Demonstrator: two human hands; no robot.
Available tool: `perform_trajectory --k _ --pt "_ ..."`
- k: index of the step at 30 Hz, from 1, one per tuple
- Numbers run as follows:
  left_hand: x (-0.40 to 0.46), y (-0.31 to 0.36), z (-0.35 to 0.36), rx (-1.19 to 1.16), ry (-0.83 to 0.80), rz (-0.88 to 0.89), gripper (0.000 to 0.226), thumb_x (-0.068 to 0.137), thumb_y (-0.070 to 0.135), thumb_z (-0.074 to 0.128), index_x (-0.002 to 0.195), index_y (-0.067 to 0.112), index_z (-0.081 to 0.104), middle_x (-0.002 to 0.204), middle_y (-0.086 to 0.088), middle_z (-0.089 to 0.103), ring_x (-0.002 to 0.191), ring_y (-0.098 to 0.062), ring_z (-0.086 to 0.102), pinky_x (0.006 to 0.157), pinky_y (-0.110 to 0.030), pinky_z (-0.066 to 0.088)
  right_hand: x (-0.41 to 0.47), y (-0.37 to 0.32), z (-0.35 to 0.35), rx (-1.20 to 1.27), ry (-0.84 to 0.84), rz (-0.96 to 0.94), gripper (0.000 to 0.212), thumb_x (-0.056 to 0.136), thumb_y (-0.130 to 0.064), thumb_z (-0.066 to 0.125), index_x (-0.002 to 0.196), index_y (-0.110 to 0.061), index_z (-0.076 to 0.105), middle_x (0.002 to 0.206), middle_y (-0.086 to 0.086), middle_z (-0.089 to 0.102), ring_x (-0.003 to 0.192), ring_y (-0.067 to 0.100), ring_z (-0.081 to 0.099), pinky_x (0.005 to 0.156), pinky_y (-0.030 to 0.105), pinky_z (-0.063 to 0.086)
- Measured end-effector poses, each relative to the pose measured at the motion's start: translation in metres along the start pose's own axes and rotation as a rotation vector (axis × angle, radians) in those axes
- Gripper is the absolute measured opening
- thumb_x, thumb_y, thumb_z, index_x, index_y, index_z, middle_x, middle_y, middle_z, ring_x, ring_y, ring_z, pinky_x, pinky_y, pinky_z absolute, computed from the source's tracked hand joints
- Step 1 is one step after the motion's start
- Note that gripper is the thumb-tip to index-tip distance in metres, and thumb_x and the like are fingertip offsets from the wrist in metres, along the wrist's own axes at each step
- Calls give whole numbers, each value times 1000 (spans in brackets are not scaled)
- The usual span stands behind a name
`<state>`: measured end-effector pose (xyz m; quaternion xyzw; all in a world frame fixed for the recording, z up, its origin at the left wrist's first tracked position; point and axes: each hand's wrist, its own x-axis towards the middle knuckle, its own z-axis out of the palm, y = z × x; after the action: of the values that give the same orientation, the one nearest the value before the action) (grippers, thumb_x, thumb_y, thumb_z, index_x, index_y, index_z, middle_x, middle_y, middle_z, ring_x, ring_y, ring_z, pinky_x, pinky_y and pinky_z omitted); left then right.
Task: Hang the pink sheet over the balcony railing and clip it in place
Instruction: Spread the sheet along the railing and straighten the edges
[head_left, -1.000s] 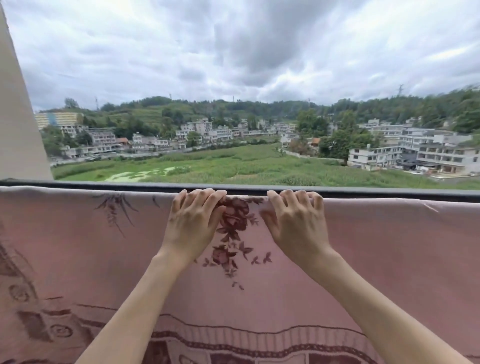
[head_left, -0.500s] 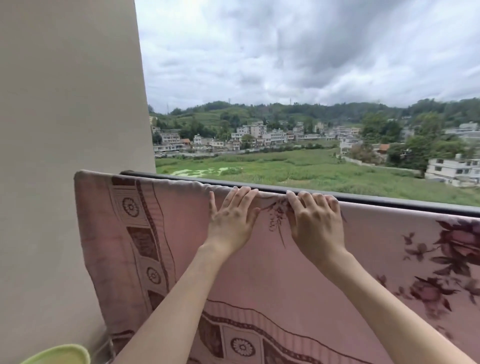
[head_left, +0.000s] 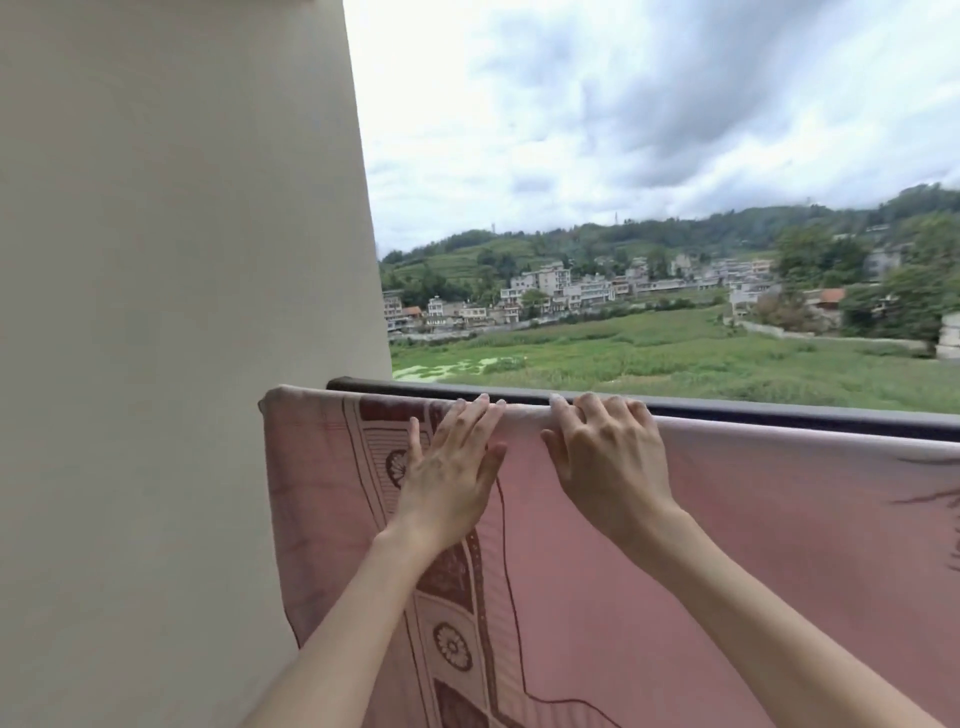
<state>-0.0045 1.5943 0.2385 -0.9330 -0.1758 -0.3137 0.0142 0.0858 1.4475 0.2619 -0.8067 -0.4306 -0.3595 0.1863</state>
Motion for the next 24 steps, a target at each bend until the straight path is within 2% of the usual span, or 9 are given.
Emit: perform_trajectory --k 3,4,8,12,15,17,19,21,24 --pt "6 -58 0 -50 9 -67 62 87 58 -1 146 40 4 156 20 1 142 0 -8 114 -49 -15 22 -37 21 -30 43 -37 34 90 -30 54 118 -13 63 95 6 68 88 28 62 84 37 44" --pt "9 -76 0 -55 14 -82 62 87 58 -2 146 41 4 156 19 2 140 2 -8 114 -48 -15 29 -48 28 -30 32 -47 33 91 -29 52 120 -14 61 95 6 68 87 27 62 83 36 43" --pt "19 -140 7 -72 54 -102 65 84 59 -2 146 38 4 155 19 0 141 0 -10 108 -45 -20 59 -82 58 -35 -31 -101 41 100 -29 32 140 -23 36 118 1 59 104 25 55 89 34 36" --pt "27 -208 13 -90 108 -97 62 87 59 0 146 40 5 151 25 -3 142 -1 -10 111 -49 -13 90 -127 88 -72 -50 -97 44 100 -37 31 142 -24 31 122 0 56 109 25 53 91 34 35" --pt "37 -262 18 -101 178 -100 55 95 53 6 147 35 15 155 16 8 145 -7 -2 115 -51 -6 110 -160 112 -93 -43 -80 49 98 -44 31 142 -23 32 123 1 56 110 25 52 93 35 35" --pt "38 -298 20 -256 296 -206 52 98 45 22 146 26 23 156 5 17 145 -13 7 117 -47 5 122 -182 126 -70 -22 -64 49 98 -45 32 139 -21 39 119 1 60 107 26 56 91 35 37" --pt "35 -335 19 -521 397 -482 51 98 37 37 143 15 30 150 -8 29 139 -23 24 113 -42 20 135 -203 139 -38 26 -74 44 96 -41 41 132 -17 51 110 4 66 97 29 61 86 36 41" --pt "36 -364 18 -884 270 -749 52 96 40 43 138 9 36 140 -10 44 126 -24 43 105 -39 33 146 -221 152 -25 98 -82 36 92 -34 53 121 -15 61 99 5 71 86 30 65 79 38 46" --pt "47 -386 17 -1307 -74 -820 44 90 50 50 113 14 60 108 2 65 97 -14 60 83 -33 47 154 -237 164 -22 209 -54 25 82 -19 70 106 -13 71 92 2 74 77 28 68 74 38 50"
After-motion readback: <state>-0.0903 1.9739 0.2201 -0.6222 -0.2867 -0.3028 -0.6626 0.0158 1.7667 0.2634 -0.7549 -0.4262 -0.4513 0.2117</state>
